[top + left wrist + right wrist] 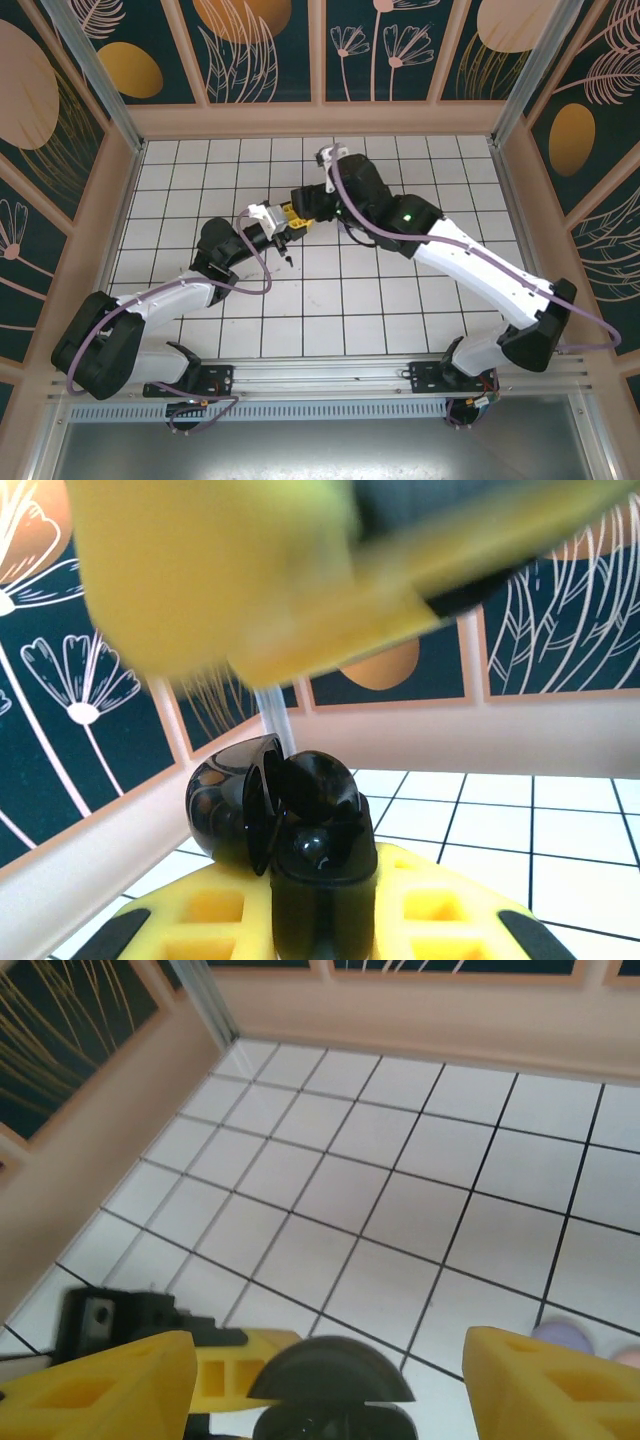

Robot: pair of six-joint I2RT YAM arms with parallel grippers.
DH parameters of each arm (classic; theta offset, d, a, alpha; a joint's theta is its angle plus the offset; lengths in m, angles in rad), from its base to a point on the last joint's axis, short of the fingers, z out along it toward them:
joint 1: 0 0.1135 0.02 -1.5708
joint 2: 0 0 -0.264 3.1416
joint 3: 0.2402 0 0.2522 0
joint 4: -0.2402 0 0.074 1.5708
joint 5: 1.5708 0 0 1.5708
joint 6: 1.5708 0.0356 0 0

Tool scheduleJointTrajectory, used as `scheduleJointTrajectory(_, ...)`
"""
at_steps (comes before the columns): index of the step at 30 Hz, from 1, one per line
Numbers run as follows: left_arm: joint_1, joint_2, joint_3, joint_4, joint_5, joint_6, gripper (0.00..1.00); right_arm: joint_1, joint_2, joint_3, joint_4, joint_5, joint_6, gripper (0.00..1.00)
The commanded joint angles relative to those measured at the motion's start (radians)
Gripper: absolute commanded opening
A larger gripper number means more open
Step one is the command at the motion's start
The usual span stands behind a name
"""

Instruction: Insert wireless bluetooth earbuds into charging case

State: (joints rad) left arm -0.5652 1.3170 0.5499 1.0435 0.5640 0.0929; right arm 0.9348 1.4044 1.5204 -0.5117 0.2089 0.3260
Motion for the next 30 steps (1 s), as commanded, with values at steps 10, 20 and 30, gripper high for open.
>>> scheduleJointTrajectory(10, -0.004, 0.006, 0.019, 0.057, 0.02, -0.044, 0.0, -0.096, -0.172, -0.065, 0.046, -0.094, 0.082, 0.74)
scheduleJointTrajectory(20, -0.004, -0.008, 0.037, 0.029, 0.047, -0.036, 0.0, -0.096, -0.118, -0.145, -0.004, -0.167, -0.016, 0.86)
scheduleJointTrajectory(30, -0.004, -0.008, 0.059, -0.002, 0.065, -0.032, 0.0, -0.097, -0.085, -0.153, -0.013, -0.189, -0.039, 0.87)
